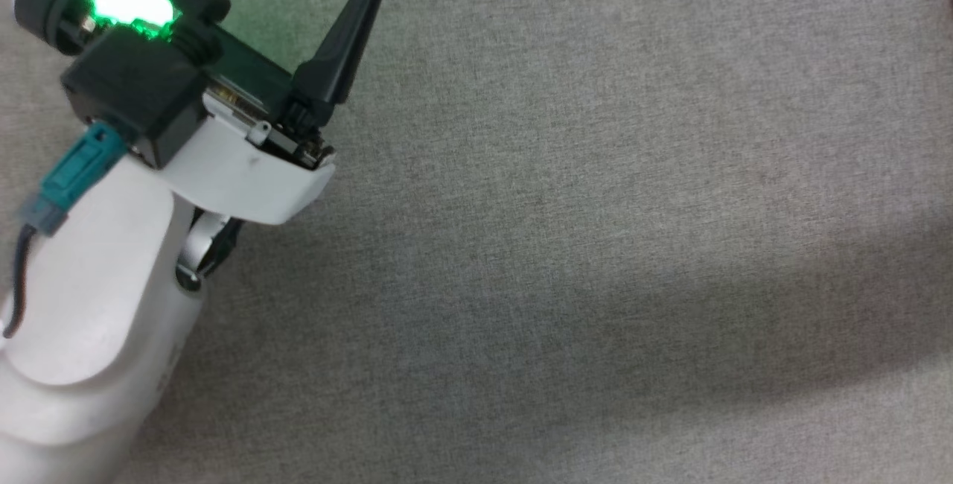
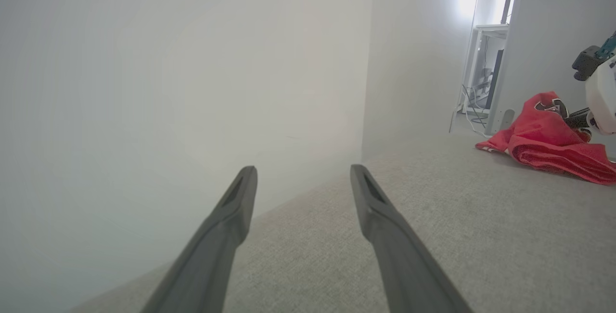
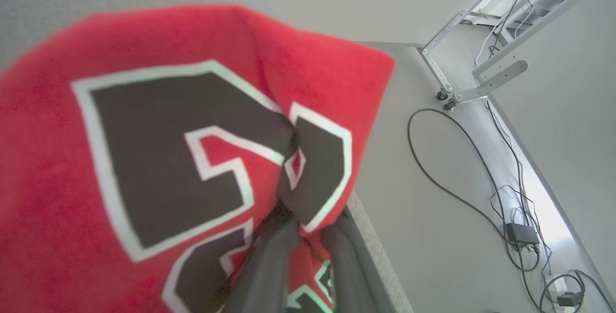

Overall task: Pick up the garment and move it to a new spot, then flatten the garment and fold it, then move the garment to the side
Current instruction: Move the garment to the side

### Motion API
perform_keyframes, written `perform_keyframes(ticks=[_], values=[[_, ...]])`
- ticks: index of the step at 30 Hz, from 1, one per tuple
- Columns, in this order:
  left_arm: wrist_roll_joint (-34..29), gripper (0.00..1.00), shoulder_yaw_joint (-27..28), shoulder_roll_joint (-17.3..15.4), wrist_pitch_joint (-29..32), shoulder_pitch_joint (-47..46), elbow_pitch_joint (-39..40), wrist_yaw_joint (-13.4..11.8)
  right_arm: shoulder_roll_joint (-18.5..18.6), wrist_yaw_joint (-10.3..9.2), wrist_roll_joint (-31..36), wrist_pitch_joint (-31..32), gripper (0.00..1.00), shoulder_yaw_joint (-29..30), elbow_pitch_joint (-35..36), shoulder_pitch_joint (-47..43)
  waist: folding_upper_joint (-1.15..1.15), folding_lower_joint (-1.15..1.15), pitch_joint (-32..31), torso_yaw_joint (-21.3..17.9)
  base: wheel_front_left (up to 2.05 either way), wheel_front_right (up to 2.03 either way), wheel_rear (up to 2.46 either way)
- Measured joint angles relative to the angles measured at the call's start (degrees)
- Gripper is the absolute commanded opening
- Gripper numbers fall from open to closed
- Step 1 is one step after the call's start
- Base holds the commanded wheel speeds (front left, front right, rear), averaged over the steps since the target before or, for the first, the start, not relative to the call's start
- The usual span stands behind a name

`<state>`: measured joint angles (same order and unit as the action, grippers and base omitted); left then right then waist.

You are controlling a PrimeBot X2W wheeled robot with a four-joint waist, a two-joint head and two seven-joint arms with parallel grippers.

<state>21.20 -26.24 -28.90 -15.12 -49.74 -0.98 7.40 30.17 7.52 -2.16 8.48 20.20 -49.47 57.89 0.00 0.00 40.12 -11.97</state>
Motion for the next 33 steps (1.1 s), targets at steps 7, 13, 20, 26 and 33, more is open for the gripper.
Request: perform_keyframes(ticks=[7,13,20,26,33], values=[[0.5,1.00,2.1,2.3,0.0,3.6,-1.8,0.0,0.9,0.00,-1.7,-2.9,1.00,-2.6,-2.3,1.1,0.00,0.00,-2.9,0.3,0.00,0.00,0.00],[1.0,1.00,4.8,5.2,0.0,9.9,-3.7,0.0,1.0,0.00,-7.0,-2.5,1.00,-11.0,-0.5,-1.8,0.00,0.00,-7.8,1.2,0.00,0.00,0.00],[1.9,1.00,8.1,8.9,0.0,19.0,-7.8,0.0,-2.3,0.00,-15.0,-2.6,1.00,-22.4,5.6,-10.5,0.00,0.00,-14.7,3.2,0.00,0.00,0.00],[2.5,1.00,10.4,11.0,0.0,26.0,-11.9,0.0,-4.7,0.00,-20.4,-7.2,1.00,-28.4,10.0,-19.2,0.00,0.00,-20.4,6.1,0.00,0.00,0.00],[3.4,1.00,13.9,12.4,0.0,33.2,-16.1,0.0,-6.3,0.00,-24.4,-14.2,1.00,-32.7,12.5,-27.7,0.00,0.00,-27.2,9.7,0.00,0.00,0.00]])
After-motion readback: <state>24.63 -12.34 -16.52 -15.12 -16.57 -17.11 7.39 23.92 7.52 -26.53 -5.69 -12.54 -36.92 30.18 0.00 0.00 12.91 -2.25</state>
